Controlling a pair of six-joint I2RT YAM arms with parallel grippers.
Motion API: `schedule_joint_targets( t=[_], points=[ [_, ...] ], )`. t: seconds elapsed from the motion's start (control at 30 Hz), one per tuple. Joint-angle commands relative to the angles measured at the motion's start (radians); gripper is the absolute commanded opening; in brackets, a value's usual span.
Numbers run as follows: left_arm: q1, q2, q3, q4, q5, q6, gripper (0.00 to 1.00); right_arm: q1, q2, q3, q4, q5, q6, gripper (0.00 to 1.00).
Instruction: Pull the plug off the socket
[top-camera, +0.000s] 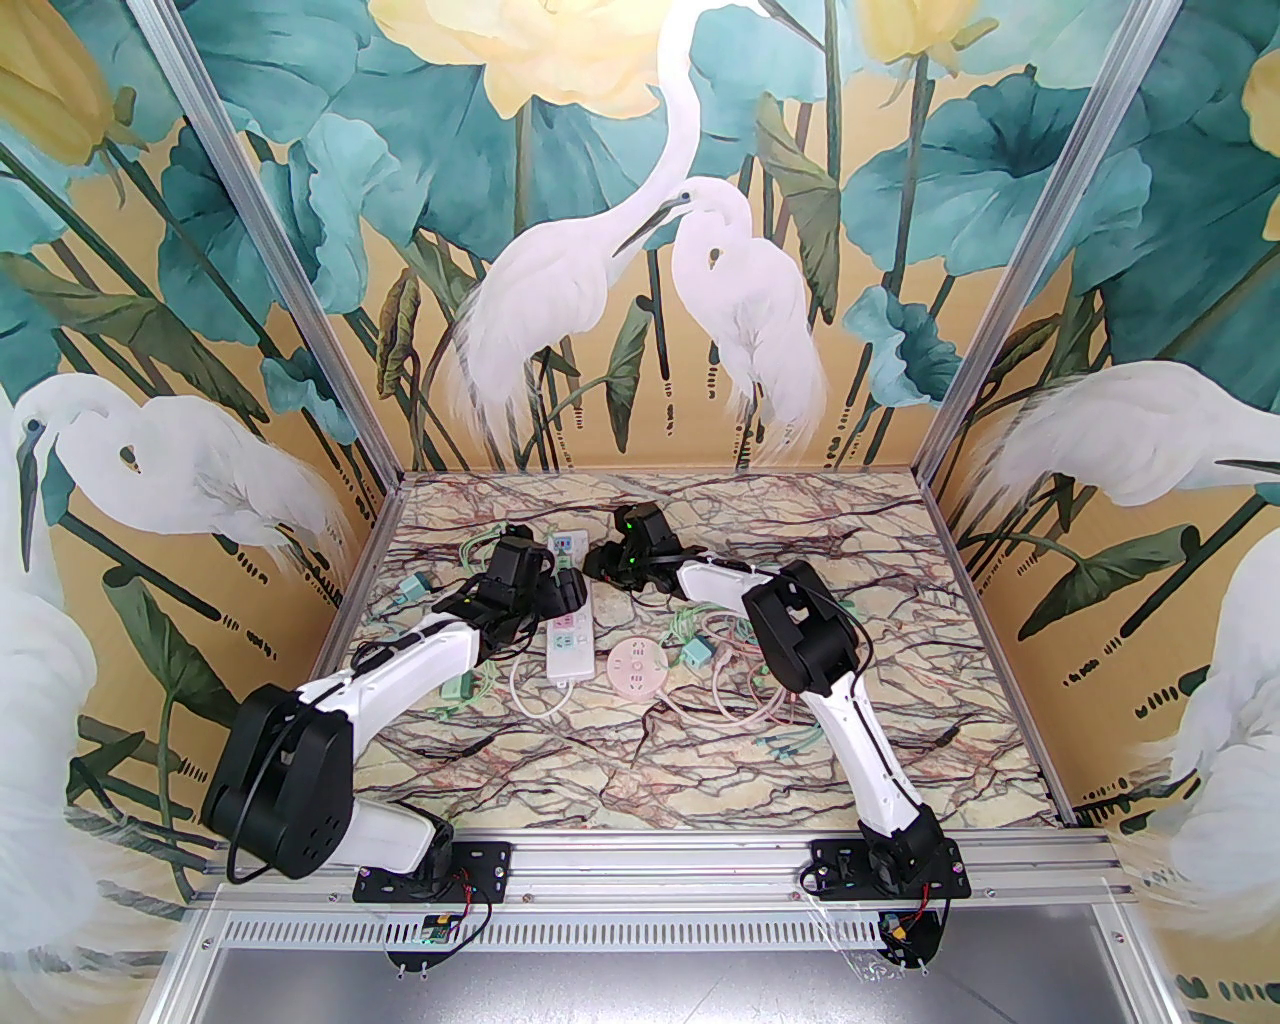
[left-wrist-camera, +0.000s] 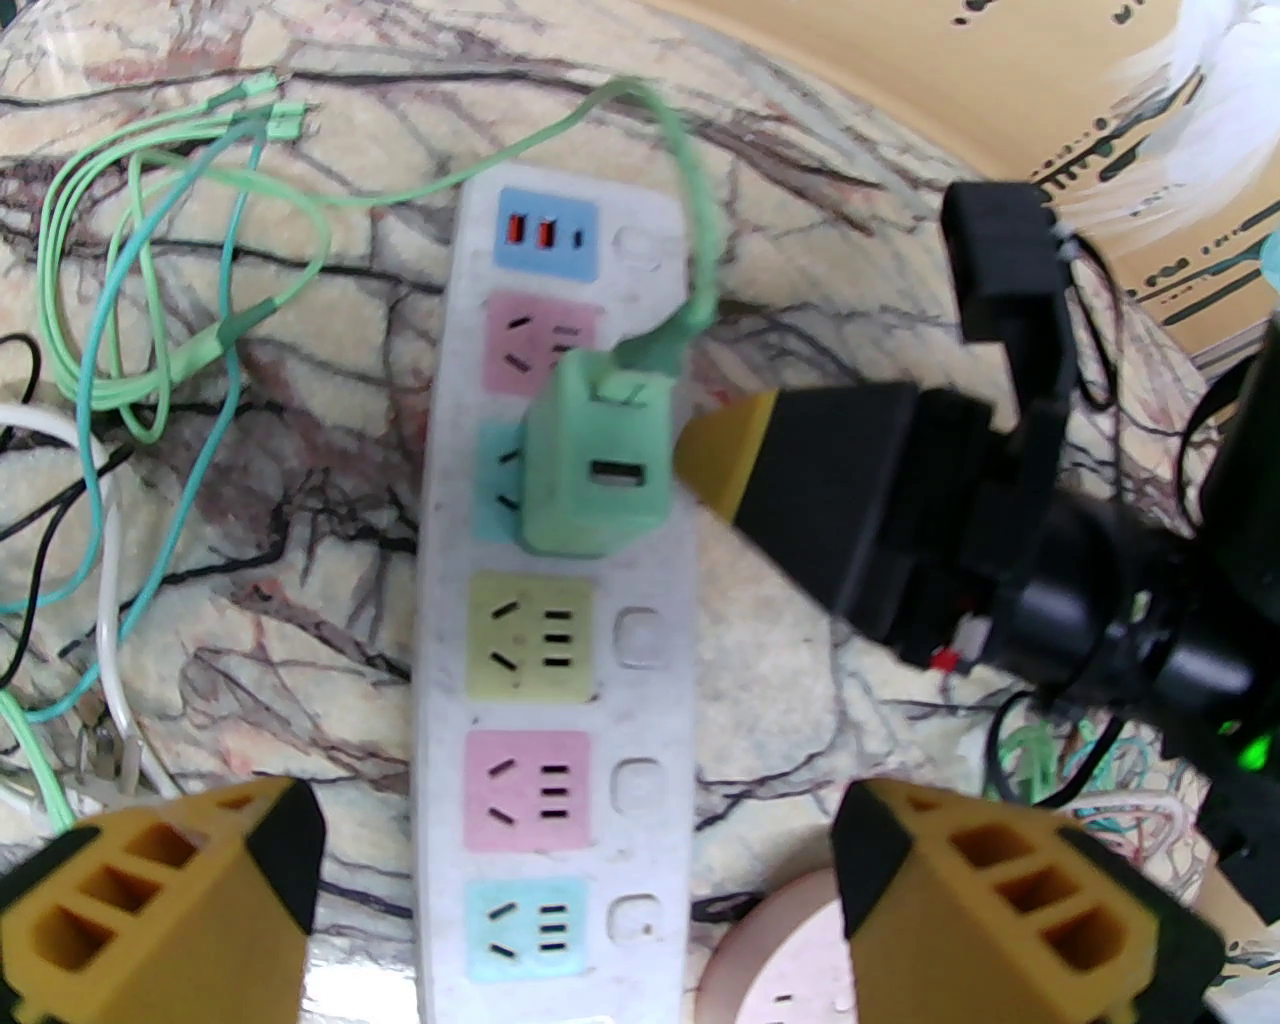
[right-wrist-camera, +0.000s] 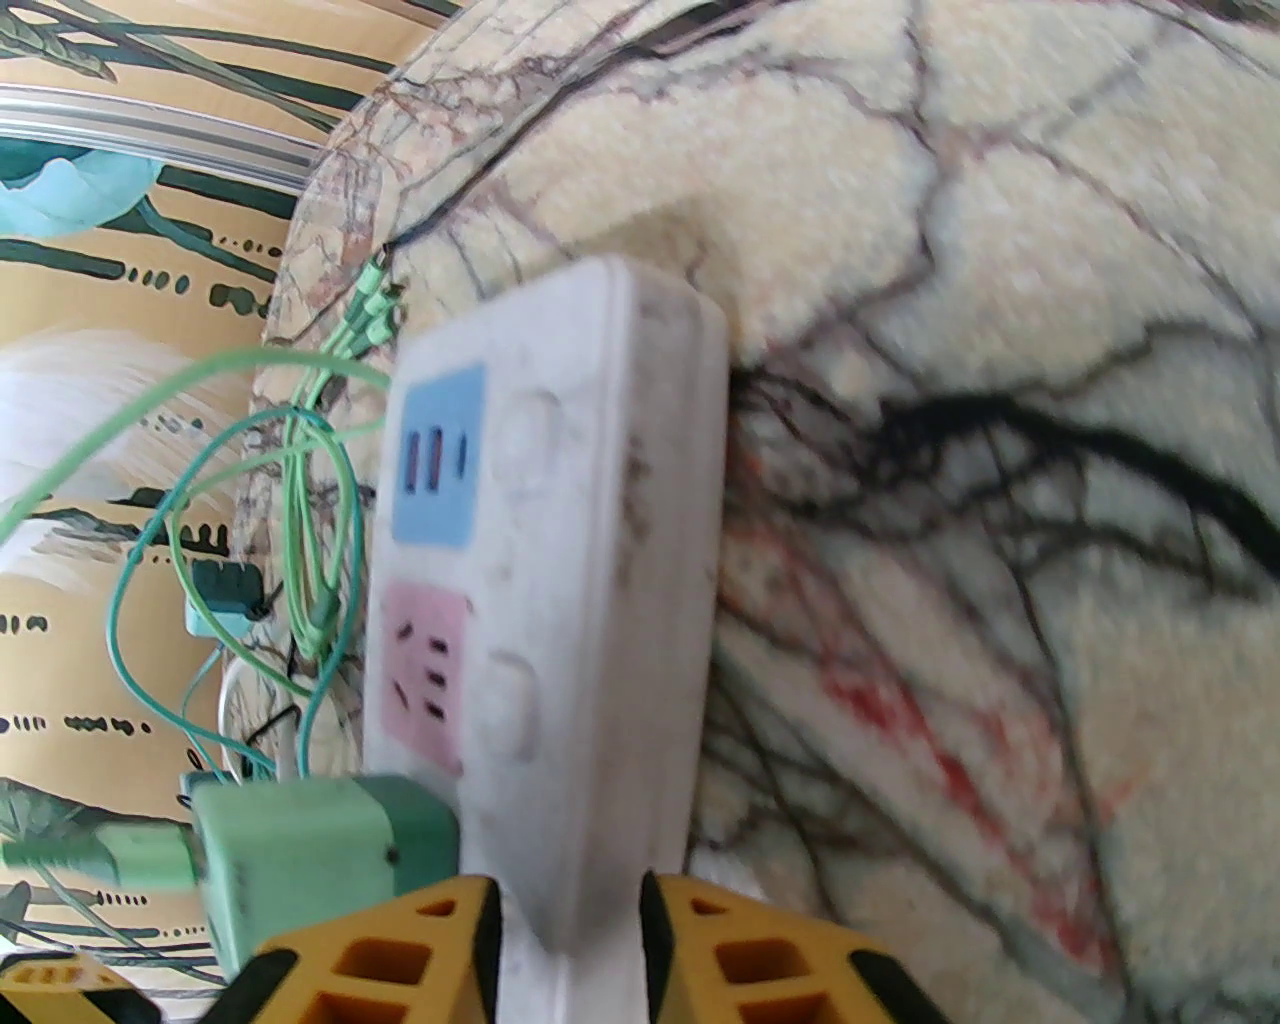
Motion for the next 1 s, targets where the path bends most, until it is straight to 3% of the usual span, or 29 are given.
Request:
schedule_joint_targets(
  t=[0.0, 0.2, 0.5, 0.97],
  points=[
    [-0.003, 0.027, 0.036, 0.026, -0.025, 0.019, 0.85, 0.000, 0.049, 0.037, 0.001, -0.023, 0.014, 0.30],
    [-0.003, 0.095, 0.075, 0.028, -0.045, 0.015, 0.69, -0.001, 0.057, 0.003, -0.016, -0.023, -0.001, 0.26],
    [0.023, 0.252, 0.193, 0.010, -0.086, 0.015, 0.58, 0.000, 0.043, -0.068, 0.027, -0.025, 0.010, 0.24],
    [0.039, 0.423, 0.323, -0.020, -0.105, 0.062, 0.50, 0.001, 0.043, -0.090, 0.023, -0.024, 0.003, 0.24]
  ],
)
